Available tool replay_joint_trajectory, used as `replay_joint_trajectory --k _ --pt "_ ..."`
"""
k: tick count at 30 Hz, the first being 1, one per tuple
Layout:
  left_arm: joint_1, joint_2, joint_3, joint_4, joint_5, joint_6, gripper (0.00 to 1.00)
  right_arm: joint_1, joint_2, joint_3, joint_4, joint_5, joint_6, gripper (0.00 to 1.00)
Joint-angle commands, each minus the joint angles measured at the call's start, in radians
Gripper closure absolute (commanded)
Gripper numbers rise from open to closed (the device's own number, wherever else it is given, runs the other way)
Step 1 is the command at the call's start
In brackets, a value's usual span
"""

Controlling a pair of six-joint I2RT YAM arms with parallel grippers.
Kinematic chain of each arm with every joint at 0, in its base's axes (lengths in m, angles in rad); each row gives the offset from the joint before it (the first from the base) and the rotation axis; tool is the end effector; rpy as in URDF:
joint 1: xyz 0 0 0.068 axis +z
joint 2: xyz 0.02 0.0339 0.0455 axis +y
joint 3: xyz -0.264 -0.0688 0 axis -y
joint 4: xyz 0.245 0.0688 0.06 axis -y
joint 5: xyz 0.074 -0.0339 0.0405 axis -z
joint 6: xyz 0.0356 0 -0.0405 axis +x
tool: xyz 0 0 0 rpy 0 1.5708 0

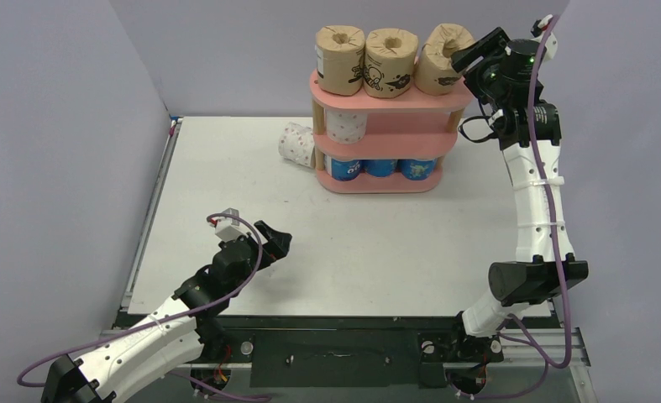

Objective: Place and organize the paper towels onto the shelf
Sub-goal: Place the paper towel on the shelf.

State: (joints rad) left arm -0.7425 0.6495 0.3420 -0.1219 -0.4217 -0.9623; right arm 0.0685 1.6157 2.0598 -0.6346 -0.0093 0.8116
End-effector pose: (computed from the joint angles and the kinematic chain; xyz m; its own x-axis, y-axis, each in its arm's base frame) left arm 0.1264 -0.0963 0.2119 -0.4565 -0.5971 -0.6596 -0.0558 0.7591 -0.6486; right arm 0.3341 0.0233 0.5159 -0.1863 0.7143 -0.6746 0.0836 0.6957 0.7135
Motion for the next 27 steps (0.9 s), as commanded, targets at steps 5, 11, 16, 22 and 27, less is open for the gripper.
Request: replay_joint_trajectory --k 5,11,16,22,27 --pt "0.008 -0.012 0.001 0.033 0.000 -0.007 0.03 0.010 0.015 0.065 0.022 -0.004 0.006 0.38" --pt "0.008 -0.013 -0.003 0.036 0.001 -0.009 0.03 0.012 0.025 0.083 0.010 -0.005 0.007 0.34" --pt "0.008 -0.011 -0.005 0.036 0.004 -0.013 0.03 0.015 0.033 0.093 0.001 -0.007 0.007 0.33" --pt "0.007 -0.022 -0.006 0.033 0.002 -0.013 0.03 0.015 0.024 0.092 0.000 -0.002 0.008 0.29" --pt "0.008 -0.021 -0.005 0.032 0.003 -0.013 0.03 0.016 0.016 0.091 0.000 -0.003 0.006 0.28"
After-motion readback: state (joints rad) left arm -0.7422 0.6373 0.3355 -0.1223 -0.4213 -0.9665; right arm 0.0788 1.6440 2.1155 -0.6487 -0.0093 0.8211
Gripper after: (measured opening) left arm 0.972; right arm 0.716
